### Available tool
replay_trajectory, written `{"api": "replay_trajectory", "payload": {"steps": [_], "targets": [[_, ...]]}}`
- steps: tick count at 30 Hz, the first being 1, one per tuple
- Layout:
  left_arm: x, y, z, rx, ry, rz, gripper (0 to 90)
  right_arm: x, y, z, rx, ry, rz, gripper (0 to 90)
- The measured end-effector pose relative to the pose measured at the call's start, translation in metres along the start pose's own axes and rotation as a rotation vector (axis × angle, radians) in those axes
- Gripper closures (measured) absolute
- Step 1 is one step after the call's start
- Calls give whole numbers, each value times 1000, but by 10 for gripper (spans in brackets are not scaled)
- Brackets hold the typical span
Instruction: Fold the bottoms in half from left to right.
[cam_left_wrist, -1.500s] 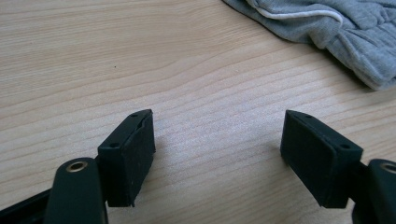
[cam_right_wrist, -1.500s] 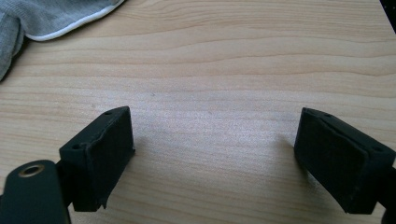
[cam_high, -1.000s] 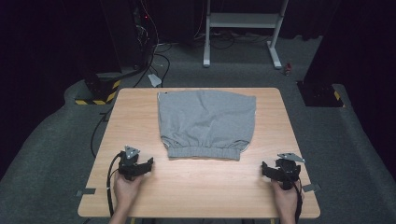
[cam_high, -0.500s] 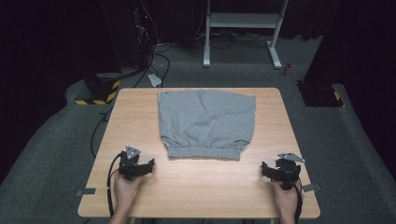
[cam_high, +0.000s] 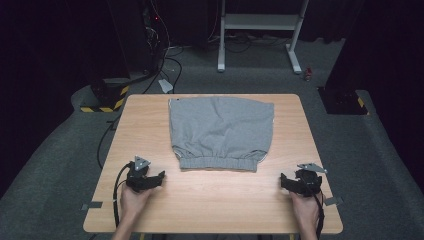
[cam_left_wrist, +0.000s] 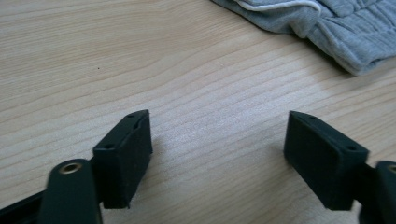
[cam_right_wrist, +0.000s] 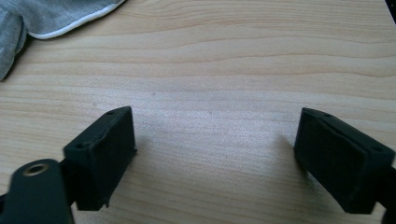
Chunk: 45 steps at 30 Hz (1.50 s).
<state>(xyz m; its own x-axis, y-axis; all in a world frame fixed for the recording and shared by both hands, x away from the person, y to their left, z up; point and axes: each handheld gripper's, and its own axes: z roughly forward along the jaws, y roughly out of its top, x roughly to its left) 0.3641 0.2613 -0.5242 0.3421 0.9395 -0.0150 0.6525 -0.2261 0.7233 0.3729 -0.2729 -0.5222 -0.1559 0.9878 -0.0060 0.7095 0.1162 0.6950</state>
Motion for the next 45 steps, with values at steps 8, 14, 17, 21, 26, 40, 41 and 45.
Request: {"api": "replay_trajectory", "payload": {"steps": [8,14,17,21,26,40,41,45], "targets": [[-11,11,-5,-48,-85,-7,273,1,5,-11,-72,75,19,313],[-20,15,0,-72,-135,-23,336,11,9,-12,-103,139,3,350],[-24,17,3,-71,-156,-24,347,15,11,-10,-104,166,-2,351],[-32,28,10,-71,-172,2,359,25,18,-10,-127,187,-34,370],[-39,38,13,-85,-177,29,405,38,26,-9,-146,213,-65,430],[-60,66,39,-73,-172,64,399,84,47,7,-142,256,-173,551],[-60,66,40,-80,-173,55,399,87,49,8,-147,257,-182,546],[-60,67,47,-74,-154,40,382,97,55,15,-138,262,-197,526]]}}
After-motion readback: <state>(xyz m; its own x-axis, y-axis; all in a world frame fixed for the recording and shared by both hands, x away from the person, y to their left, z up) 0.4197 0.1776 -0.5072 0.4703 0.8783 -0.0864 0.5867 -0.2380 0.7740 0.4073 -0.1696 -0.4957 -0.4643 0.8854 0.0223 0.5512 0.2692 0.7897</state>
